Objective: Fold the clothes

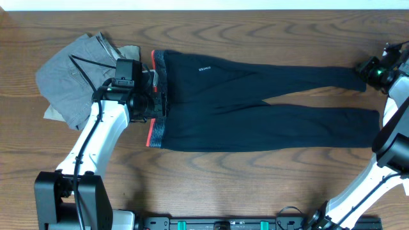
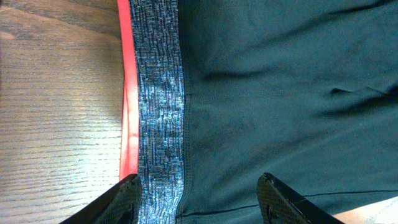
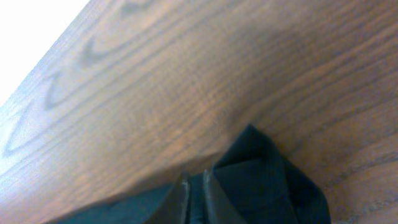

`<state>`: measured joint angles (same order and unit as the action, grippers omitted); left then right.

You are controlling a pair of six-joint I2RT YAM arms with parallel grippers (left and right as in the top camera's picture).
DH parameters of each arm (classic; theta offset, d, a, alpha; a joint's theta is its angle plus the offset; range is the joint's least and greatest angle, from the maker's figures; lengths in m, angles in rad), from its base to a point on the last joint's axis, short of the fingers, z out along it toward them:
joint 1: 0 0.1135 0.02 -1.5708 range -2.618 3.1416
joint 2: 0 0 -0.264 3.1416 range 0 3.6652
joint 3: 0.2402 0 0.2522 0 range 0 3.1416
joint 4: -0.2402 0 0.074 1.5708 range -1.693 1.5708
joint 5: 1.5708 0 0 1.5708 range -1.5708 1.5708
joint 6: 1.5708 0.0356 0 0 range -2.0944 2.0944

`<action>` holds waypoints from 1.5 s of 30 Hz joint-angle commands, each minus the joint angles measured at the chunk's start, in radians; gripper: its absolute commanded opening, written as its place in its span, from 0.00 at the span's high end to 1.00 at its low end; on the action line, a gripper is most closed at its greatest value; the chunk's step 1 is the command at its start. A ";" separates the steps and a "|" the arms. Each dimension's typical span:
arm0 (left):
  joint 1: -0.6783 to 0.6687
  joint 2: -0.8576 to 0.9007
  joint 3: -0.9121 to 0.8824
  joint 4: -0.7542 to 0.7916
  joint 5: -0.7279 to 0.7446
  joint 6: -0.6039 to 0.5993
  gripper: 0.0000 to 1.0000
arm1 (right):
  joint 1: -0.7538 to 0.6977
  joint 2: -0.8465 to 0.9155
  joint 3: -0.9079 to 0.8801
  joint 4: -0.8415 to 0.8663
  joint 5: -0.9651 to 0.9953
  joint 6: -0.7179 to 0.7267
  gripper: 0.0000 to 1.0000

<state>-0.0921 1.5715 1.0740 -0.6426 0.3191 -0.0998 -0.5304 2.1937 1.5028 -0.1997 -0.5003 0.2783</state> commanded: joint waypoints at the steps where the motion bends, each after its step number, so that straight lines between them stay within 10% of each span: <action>1: -0.001 -0.002 0.011 0.001 0.010 0.010 0.39 | -0.014 -0.058 0.005 0.005 -0.046 -0.023 0.75; 16: -0.001 -0.002 0.011 0.000 0.010 0.009 0.39 | -0.014 0.000 0.003 -0.098 0.197 -0.032 0.61; 27: -0.001 -0.002 0.011 0.000 0.010 0.010 0.38 | -0.016 0.005 0.006 -0.043 -0.041 -0.002 0.93; 45: -0.001 -0.002 0.011 0.005 0.010 0.014 0.38 | -0.027 -0.228 0.006 -0.157 0.186 0.233 0.98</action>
<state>-0.0921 1.5715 1.0740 -0.6403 0.3191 -0.0998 -0.5499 1.9621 1.5059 -0.3553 -0.4400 0.4110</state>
